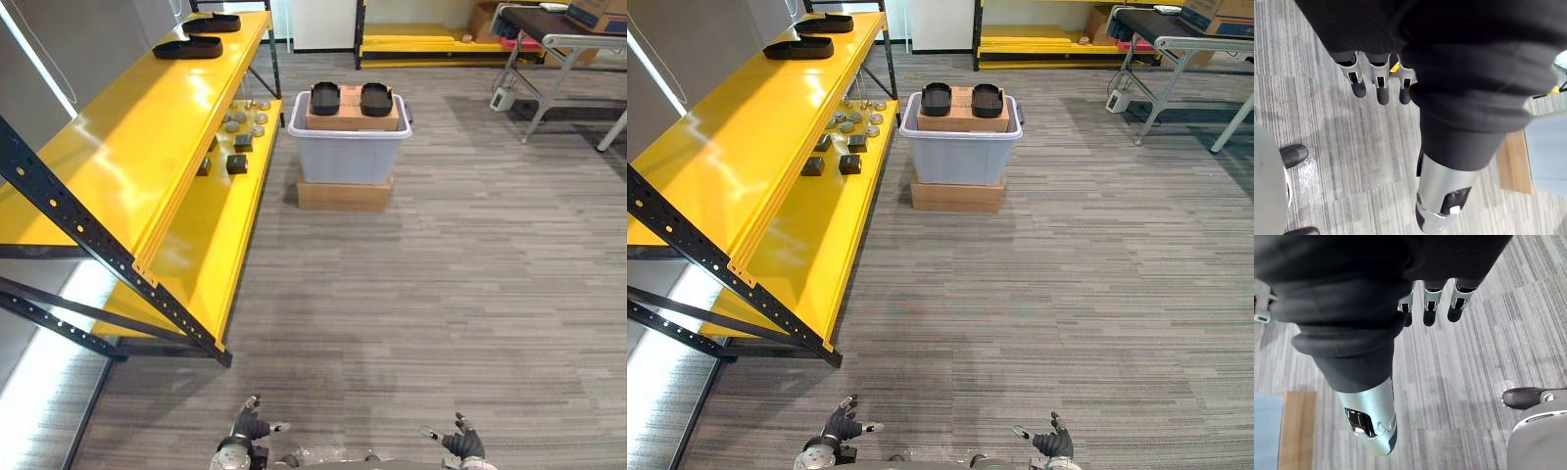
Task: Walk over and take plastic housings, then place them on the shelf
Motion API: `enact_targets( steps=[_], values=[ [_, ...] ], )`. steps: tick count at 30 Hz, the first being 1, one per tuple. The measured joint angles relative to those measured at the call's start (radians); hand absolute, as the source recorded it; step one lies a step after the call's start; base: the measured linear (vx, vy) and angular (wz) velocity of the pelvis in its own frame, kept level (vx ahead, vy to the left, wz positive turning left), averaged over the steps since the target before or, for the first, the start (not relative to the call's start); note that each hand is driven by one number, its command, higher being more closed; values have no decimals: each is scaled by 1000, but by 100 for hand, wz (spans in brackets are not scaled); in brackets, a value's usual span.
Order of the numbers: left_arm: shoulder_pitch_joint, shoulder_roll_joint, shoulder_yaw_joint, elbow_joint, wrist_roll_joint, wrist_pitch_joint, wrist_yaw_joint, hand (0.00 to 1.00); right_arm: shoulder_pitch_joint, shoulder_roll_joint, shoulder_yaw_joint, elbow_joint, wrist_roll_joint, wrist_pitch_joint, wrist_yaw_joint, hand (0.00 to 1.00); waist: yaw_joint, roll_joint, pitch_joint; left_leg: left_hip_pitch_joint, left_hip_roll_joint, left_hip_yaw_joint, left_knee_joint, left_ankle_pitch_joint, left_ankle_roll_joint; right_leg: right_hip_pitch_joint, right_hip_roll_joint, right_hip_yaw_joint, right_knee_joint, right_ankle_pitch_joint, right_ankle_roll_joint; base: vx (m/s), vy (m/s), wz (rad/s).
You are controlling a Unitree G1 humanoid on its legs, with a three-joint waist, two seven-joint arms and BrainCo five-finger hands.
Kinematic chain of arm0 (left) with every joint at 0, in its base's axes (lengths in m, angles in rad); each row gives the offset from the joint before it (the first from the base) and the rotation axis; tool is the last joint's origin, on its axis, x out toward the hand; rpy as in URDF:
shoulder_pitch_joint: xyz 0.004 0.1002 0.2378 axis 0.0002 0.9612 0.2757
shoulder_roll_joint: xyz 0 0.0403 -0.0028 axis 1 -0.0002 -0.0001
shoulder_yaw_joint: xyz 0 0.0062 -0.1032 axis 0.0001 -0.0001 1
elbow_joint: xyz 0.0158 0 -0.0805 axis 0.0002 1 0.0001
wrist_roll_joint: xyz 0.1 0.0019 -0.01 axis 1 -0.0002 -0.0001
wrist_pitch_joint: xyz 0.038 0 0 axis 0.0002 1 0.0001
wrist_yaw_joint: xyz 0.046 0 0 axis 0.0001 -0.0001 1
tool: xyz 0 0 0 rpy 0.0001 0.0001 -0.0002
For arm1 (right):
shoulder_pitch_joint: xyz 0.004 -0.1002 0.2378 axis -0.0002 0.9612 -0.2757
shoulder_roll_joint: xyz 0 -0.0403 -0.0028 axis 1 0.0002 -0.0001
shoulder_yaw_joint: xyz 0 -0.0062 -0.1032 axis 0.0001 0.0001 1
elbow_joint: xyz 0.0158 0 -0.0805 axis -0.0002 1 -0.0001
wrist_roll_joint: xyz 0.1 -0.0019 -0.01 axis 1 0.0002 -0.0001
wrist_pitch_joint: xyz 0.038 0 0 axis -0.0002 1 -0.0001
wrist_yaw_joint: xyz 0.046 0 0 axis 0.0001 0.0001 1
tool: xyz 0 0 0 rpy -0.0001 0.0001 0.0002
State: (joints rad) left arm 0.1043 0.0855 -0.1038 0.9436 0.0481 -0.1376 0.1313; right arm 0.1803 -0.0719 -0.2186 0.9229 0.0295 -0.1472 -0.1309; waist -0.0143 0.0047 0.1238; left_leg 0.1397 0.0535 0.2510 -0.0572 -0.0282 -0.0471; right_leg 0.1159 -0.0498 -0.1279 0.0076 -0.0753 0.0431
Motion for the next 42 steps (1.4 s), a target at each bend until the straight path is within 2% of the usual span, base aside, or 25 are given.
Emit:
enact_targets(
  steps=[6,13,22,28,29,31,34,35,36,37,38,39,42],
  values=[
    [7,8,74,0,-20,0,7,0,-13,-9,-17,1,3,0,0,0,2,-2,-1,11,-2,23,-14,0,0,1,4,25,-9,2,0,36,-16,-12],
    [6,17,82,-9,-20,-1,7,0,-30,-15,-21,1,9,0,0,0,3,-2,-1,15,-2,40,-10,0,0,2,3,50,-9,11,-4,-1,-21,-8],
    [23,19,150,-37,-38,-2,7,0,-31,-34,-60,-7,10,0,2,0,3,1,1,13,-1,53,-9,-4,5,-18,5,72,-12,27,-4,-89,-18,-8],
    [36,19,155,-83,-41,-2,7,0,-41,-51,-60,-43,9,5,1,0,14,6,6,-43,4,87,39,-46,15,-84,4,107,16,12,11,-37,-3,-18],
    [38,19,156,-89,-43,-2,7,0,-52,-58,-64,-50,9,5,1,0,28,8,8,-57,10,109,76,-75,18,-103,4,127,39,-1,13,59,29,-46],
    [37,20,157,-94,-49,-2,7,0,-68,-60,-82,-50,9,5,0,0,29,11,13,-63,14,116,116,-109,18,-109,1,136,67,-23,20,85,29,-26],
    [35,19,156,-118,-58,-2,7,0,-77,-69,-86,-68,9,5,-1,0,28,5,17,-85,8,120,200,-185,28,-158,-22,146,203,-117,45,184,59,-1],
    [27,19,151,-122,-59,-2,7,0,-77,-76,-86,-79,9,6,-1,0,21,12,22,-93,-4,107,240,-217,42,-189,-44,134,323,-161,76,236,82,22],
    [18,19,144,-122,-59,-2,7,0,-77,-80,-86,-83,9,9,-1,0,17,8,34,-92,-10,98,248,-230,49,-227,-57,121,428,-173,97,267,126,32],
    [10,21,141,-121,-59,-2,7,0,-79,-79,-86,-85,10,11,-1,0,10,15,38,-83,-15,84,247,-238,57,-257,-64,110,518,-175,100,185,98,59],
    [-13,35,130,-121,-59,-1,8,0,-86,-75,-85,-84,11,18,0,0,-11,21,64,-39,-21,58,249,-250,74,-324,-82,86,695,-191,121,369,105,69],
    [-22,46,124,-121,-59,-1,11,0,-88,-75,-82,-85,13,22,1,0,-23,23,77,-5,-19,43,240,-259,81,-363,-89,68,741,-232,87,371,56,61],
    [-47,64,115,-119,-59,-1,24,0,-108,-91,-77,-86,22,21,0,0,-29,36,96,52,-7,17,196,-261,82,-464,-83,7,693,-243,60,383,-5,35]
  ],
)
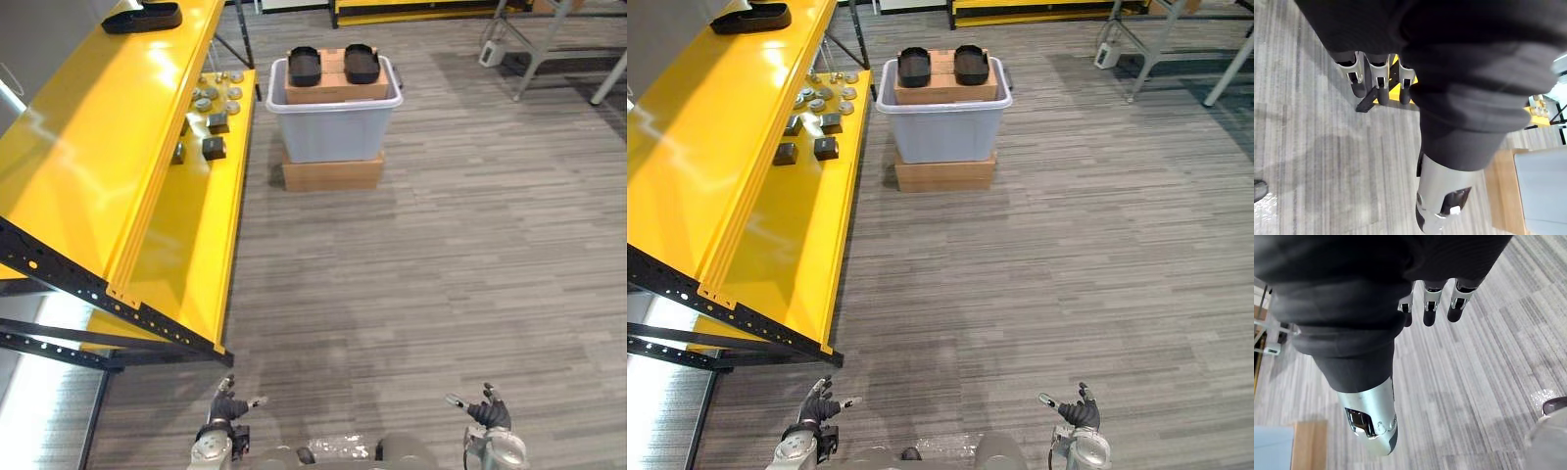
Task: Walk over and take plastic housings, then place them on the shelf
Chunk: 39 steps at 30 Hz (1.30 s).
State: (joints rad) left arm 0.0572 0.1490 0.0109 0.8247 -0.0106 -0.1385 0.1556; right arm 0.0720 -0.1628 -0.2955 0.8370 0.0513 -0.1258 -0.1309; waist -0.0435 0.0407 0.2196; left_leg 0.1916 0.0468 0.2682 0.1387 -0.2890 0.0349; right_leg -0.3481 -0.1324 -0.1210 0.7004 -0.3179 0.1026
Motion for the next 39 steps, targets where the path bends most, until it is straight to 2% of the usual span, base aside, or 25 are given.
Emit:
enact_targets(
  steps=[3,4,5,6,7,8,10,11,12,13,15,19,21,22,24,25,27,28,29,30,33,34,36,38,39],
  values=[
    [-37,5,0,2,0,-2,3,0,-3,-22,2,-35,9,0,-1,0,-16,11,29,56,34,-20,-6,0,-35,-80,33,-22,-229,140,-43,474,-132,47],
    [-32,15,0,11,1,-2,3,0,8,-25,9,-49,9,-1,-2,0,-29,-3,29,97,34,-22,-12,-10,-84,-73,41,-20,-340,296,-75,572,-184,31],
    [-33,4,-2,34,3,-1,3,0,3,-46,25,-49,9,-1,-1,0,-35,17,31,126,50,-27,-19,-22,-106,-78,50,-21,-287,344,-111,561,-177,15],
    [-37,-3,-4,52,4,-1,1,0,-8,-53,27,-58,8,-1,-2,0,-32,33,28,132,75,-24,-15,-2,-139,-97,58,-28,-219,299,-126,513,-203,3],
    [-43,-8,-5,53,4,-2,1,0,-8,-51,27,-80,8,-2,-1,0,-36,29,28,131,70,-31,-1,32,-192,-108,50,-30,-166,245,-131,506,-249,9],
    [-44,-17,-8,54,4,-4,1,0,-9,-52,26,-89,8,-3,0,0,-47,29,28,111,77,-46,68,75,-214,-100,42,-46,-125,199,-146,595,-349,18],
    [-35,-31,-8,68,4,-4,1,0,0,-52,28,-90,9,-3,1,0,-52,23,30,22,101,-77,323,199,-217,-13,48,-55,-154,139,-151,562,-318,5],
    [-23,-38,-6,71,4,-4,1,0,4,-52,29,-90,9,-3,1,0,-47,21,36,-68,140,-101,559,262,-229,62,64,-44,-217,131,-158,469,-203,-28],
    [-8,-40,-4,72,4,-3,-1,0,4,-47,35,-90,16,-4,1,0,-39,23,36,-149,183,-104,800,245,-221,151,94,-33,-274,125,-169,322,-110,-45],
    [-1,-41,-3,72,4,-3,-1,0,7,-44,39,-90,18,-4,1,0,-31,22,37,-189,199,-99,893,233,-206,200,110,-20,-303,122,-173,391,-128,-68],
    [14,-50,-1,71,3,-3,-1,0,24,-40,39,-87,21,-8,-2,0,9,4,44,-299,212,-65,996,169,-109,355,136,38,-410,107,-192,375,-71,-76],
    [18,-60,20,65,-5,-4,2,0,23,-37,26,-62,38,-8,-2,0,37,-3,49,-467,163,-14,715,104,-93,481,117,128,-499,97,-170,395,77,-77],
    [19,-67,21,62,-6,-4,6,0,30,-34,18,-30,38,-8,-3,0,44,-9,51,-455,72,-45,273,136,-129,542,76,183,-537,50,-135,502,250,-74],
    [21,-73,20,62,-6,-4,7,0,32,-37,20,-24,38,-7,-3,0,46,2,47,-453,60,-62,170,147,-149,553,78,194,-545,36,-131,454,300,-85],
    [32,-81,26,59,-19,-6,9,0,36,-32,33,5,38,0,-6,0,66,12,26,-458,43,-103,114,264,-110,581,75,247,-547,-15,-120,475,305,-63],
    [30,-71,27,56,-19,-5,15,0,37,-17,43,10,38,4,-4,0,65,-30,7,-481,4,-105,168,246,-75,587,34,259,-538,-34,-126,579,283,-20],
    [28,-68,29,58,-25,-5,18,0,34,-15,43,10,38,3,-3,0,63,-54,-8,-506,-36,-103,237,203,-8,546,2,269,-430,-36,-109,586,254,0],
    [29,-67,30,58,-33,-5,19,0,35,-14,43,14,38,4,-2,0,65,-66,-14,-492,-55,-93,257,160,3,496,-11,278,-283,-30,-66,579,236,11],
    [29,-64,29,68,-42,-4,19,0,35,-7,43,14,37,3,-1,0,64,-75,-13,-447,-81,-86,258,127,23,435,-25,296,-91,9,90,570,219,14],
    [29,-62,27,74,-47,-2,19,0,33,-3,43,13,37,3,0,0,62,-78,-13,-422,-92,-87,260,113,32,406,-26,309,-1,39,177,545,171,15],
    [32,-53,18,92,-50,4,20,0,25,1,87,13,33,2,3,0,60,-68,-11,-275,-116,-120,225,60,60,276,-10,249,321,31,161,601,99,17],
    [32,-52,3,97,-50,5,20,0,24,-3,95,12,27,2,3,0,58,-55,-12,-196,-114,-142,160,60,60,237,-10,174,320,-6,97,514,12,28],
    [23,-60,-10,99,-50,5,19,0,22,-21,100,11,25,-4,3,0,54,-19,-8,-90,-84,-166,85,61,59,172,-8,53,208,-68,-20,465,-76,27],
    [14,-75,-10,100,-49,4,20,0,23,-34,100,11,25,-4,2,0,46,8,-9,-54,-51,-176,73,61,59,104,-5,6,93,-77,-38,467,-160,34],
    [3,-77,-10,101,-49,4,19,0,23,-40,100,5,26,-4,2,0,24,22,-4,-33,-20,-190,73,57,50,39,-4,13,-45,-37,-33,409,-191,55]
  ],
)
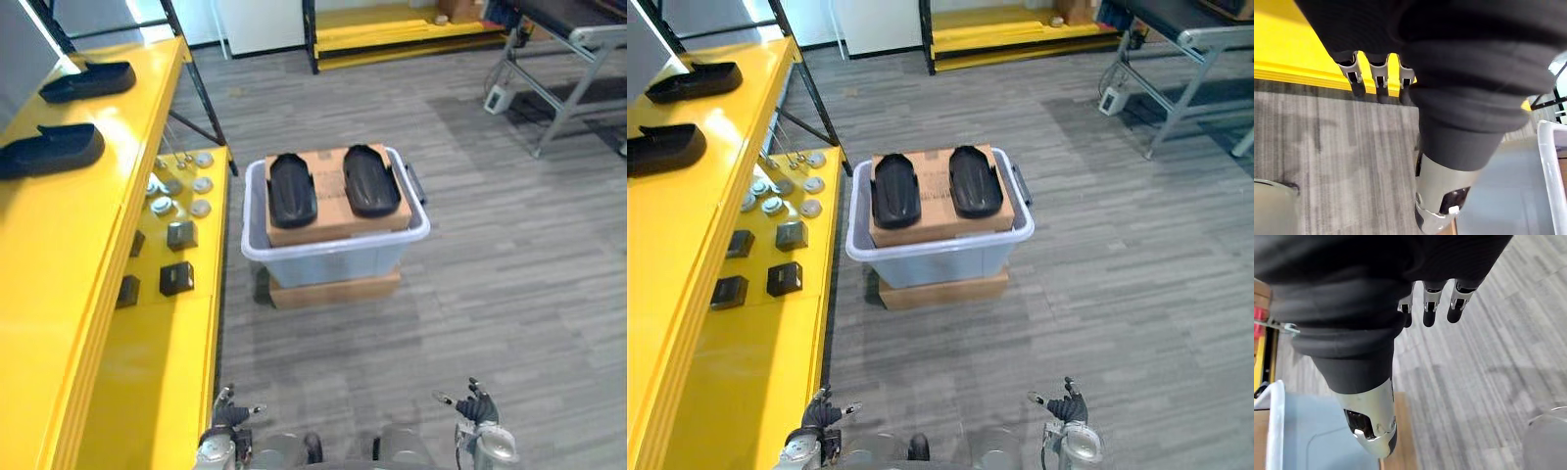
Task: Walk over and take plastic housings, then place them on the shelf
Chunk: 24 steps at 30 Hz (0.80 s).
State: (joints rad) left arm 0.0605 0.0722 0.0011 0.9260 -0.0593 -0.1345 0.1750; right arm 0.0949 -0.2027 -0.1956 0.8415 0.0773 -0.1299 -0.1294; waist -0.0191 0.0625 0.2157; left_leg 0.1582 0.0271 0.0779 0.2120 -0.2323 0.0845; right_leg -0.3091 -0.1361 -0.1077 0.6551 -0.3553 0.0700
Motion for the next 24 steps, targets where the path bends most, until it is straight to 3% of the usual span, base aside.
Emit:
enact_targets(
  steps=[1,2,3,4,5,6,7,8,9,10,11,13,15,16,17,18,21,24],
  values=[
    [1,2,0,1,0,0,0,0,0,1,0,-7,0,0,-1,0,-5,-2,0,11,8,0,-1,-4,-24,-10,0,12,-77,49,9,513,-249,72],
    [0,13,0,4,1,-2,0,0,24,5,0,-10,0,0,-1,0,-18,-26,0,35,7,-1,0,-22,-91,0,-8,40,-219,269,7,473,-251,49],
    [-8,0,0,32,1,0,-1,0,26,-2,-15,0,0,3,-2,0,-18,-3,-2,58,45,-4,15,-38,-125,5,11,27,-161,288,-40,387,-204,36],
    [-9,0,1,34,1,-1,-1,0,25,-1,-30,-7,0,2,-2,0,-19,-6,-4,55,49,-4,27,-26,-145,4,12,28,-145,260,-47,436,-290,15],
    [-14,-3,1,37,2,-1,-1,0,23,0,-47,-14,1,0,-2,0,-24,-9,-3,44,56,-6,79,1,-191,8,6,16,-112,214,-59,370,-283,26],
    [-27,-11,3,36,2,-2,-1,0,29,0,-68,-13,2,0,-1,0,-25,-9,-2,-7,66,-11,189,32,-240,31,-3,-5,-106,184,-71,435,-338,39],
    [-36,-17,4,37,2,-2,-1,0,36,1,-74,-13,3,1,-2,0,-26,-11,1,-43,78,-15,269,57,-265,55,-3,-19,-118,175,-75,325,-266,58],
    [-43,-27,5,35,2,-2,-1,0,52,1,-71,-13,12,2,-2,0,-24,-14,6,-119,107,-20,441,130,-286,121,-1,-48,-160,167,-83,239,-202,46],
    [-41,-32,5,36,2,-3,-1,0,59,4,-71,-13,14,1,-2,0,-22,-12,7,-146,129,-7,517,123,-284,161,6,-64,-189,167,-87,276,-231,31],
    [-34,-40,5,36,1,-3,-1,0,63,10,-73,-11,29,1,-3,0,-18,-10,7,-173,165,39,591,89,-253,239,22,-76,-247,172,-95,224,-175,4],
    [-22,-43,5,35,1,-3,-1,0,61,15,-77,-12,38,-3,-3,0,-18,-12,6,-187,168,77,571,61,-206,290,28,-80,-294,175,-98,247,-161,-6],
    [-14,-43,6,34,1,-3,-1,0,59,21,-82,-10,46,-8,-3,0,-15,-11,6,-210,148,96,427,43,-183,326,35,-75,-335,178,-98,189,-58,-18],
    [-9,-43,6,34,1,-2,0,0,55,26,-82,0,50,-9,-3,0,-5,-10,6,-224,115,77,236,45,-183,324,43,-47,-344,178,-95,153,37,-39],
    [-8,-43,6,34,1,-2,0,0,56,28,-82,5,50,-8,-3,0,-1,-5,3,-221,104,56,145,63,-192,324,53,-32,-344,178,-92,259,120,-52],
    [-6,-43,5,34,1,-2,-1,0,60,25,-83,8,50,-7,-3,0,2,28,-1,-216,102,31,35,172,-166,327,91,-12,-342,169,-73,231,128,-44],
    [-6,-35,5,38,1,0,0,0,57,34,-82,15,50,-4,-3,0,3,24,-1,-202,102,38,34,160,-154,331,97,-3,-339,165,-66,213,118,-26],
    [-8,-12,3,31,1,-1,-1,0,72,49,-82,14,50,-1,-3,0,4,-31,-12,-154,60,54,-41,175,-136,342,55,13,-347,155,-43,113,83,-7],
    [10,-5,2,32,2,-1,-1,0,74,47,-82,-5,49,-1,-3,0,3,-28,-17,-107,32,68,-113,197,-122,357,34,27,-374,158,-30,44,91,-8]
  ],
)
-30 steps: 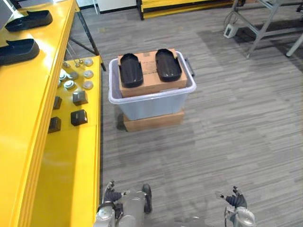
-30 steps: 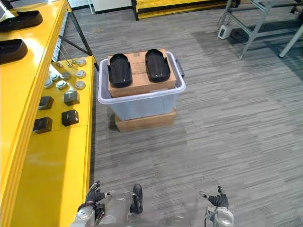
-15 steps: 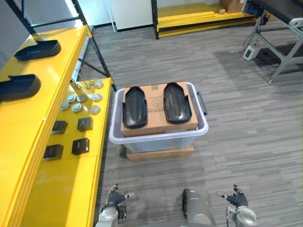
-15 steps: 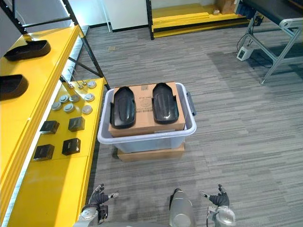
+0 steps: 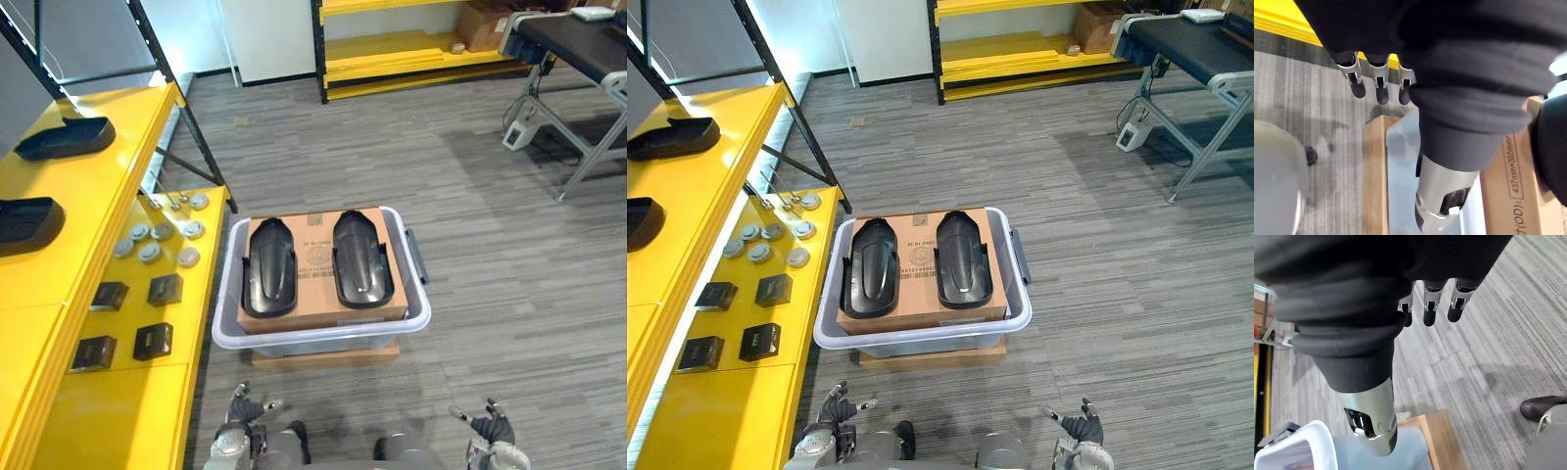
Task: Walk over and take plastic housings, then place them on the shelf
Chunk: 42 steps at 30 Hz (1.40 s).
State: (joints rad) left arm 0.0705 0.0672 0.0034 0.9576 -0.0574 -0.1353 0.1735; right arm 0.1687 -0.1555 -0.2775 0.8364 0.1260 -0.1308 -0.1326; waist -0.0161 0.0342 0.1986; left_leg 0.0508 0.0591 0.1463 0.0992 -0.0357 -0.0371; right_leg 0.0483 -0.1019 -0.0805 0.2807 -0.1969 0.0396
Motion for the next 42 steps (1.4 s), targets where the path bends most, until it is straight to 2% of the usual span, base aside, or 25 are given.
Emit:
enact_targets(
  steps=[4,9,10,12,13,14,17,23,25,28,32,35,42],
  values=[
    [21,17,-1,0,8,0,0,0,34,0,-2,-121,-11,2,-4,0,0,10,-10,27,-11,2,-77,32,2,-3,-3,2,-23,6,11,4,11,0],
    [71,32,-1,-5,15,0,-8,0,116,-19,-81,-485,-21,-10,-19,0,-1,5,-36,39,-10,3,-126,47,-4,-2,12,5,-39,12,9,38,-19,-2],
    [71,32,-1,-5,15,0,-8,0,116,-19,-81,-486,-21,-11,-19,0,-1,4,-36,39,-10,3,-126,47,-4,-2,12,5,-40,12,9,53,-41,-6],
    [76,39,-1,-8,30,-3,-23,0,118,-43,-83,-597,-24,-22,-18,0,0,-7,-49,45,-6,5,-139,51,-8,-1,19,8,-43,13,9,43,-40,-5],
    [80,40,-1,-16,30,-5,-27,0,113,-52,-81,-647,-31,-26,-18,0,0,-4,-57,47,-5,5,-141,51,-8,1,20,9,-45,13,9,0,0,0],
    [87,39,-2,-25,30,-7,-40,0,107,-62,-72,-685,-56,-42,-18,0,1,-13,-61,48,-6,5,-149,53,-7,0,20,9,-48,14,8,0,0,0],
    [88,41,-11,-31,30,-10,-45,0,66,-91,-33,-729,-111,-61,-16,0,4,-14,-70,48,-9,-4,-169,67,-2,3,20,0,-65,25,5,5,-7,7],
    [87,49,-28,-42,30,-20,-63,0,-96,-146,95,-629,-208,-56,-20,0,10,-20,-69,30,-15,-50,-194,99,5,2,15,-45,-89,35,9,-33,-6,21],
    [84,52,-36,-47,30,-27,-63,0,-147,-158,128,-556,-233,-51,-21,0,24,-19,-69,18,-16,-71,-194,105,4,0,14,-65,-92,36,9,-33,-18,35],
    [81,52,-42,-48,30,-27,-62,0,-252,-170,167,-441,-265,-28,-34,0,35,-6,-59,-2,-18,-103,-194,117,3,-2,12,-96,-93,36,9,-19,-18,33],
    [75,52,-47,-65,29,-27,-57,0,-388,-170,177,-313,-308,12,-68,0,44,18,-17,-46,-17,-138,-194,136,0,-23,13,-132,-90,38,5,-19,-19,24],
    [60,53,-55,-67,29,-28,-39,0,-460,-167,177,-230,-334,40,-106,0,60,22,14,-72,-17,-148,-194,142,-3,-42,14,-143,-89,38,5,3,-16,12],
    [19,55,-86,-90,18,-32,5,0,-699,-165,168,-12,-374,101,-177,0,67,42,97,-132,-20,-168,-193,158,-2,-89,11,-167,-87,39,3,15,-8,10]
  ],
)
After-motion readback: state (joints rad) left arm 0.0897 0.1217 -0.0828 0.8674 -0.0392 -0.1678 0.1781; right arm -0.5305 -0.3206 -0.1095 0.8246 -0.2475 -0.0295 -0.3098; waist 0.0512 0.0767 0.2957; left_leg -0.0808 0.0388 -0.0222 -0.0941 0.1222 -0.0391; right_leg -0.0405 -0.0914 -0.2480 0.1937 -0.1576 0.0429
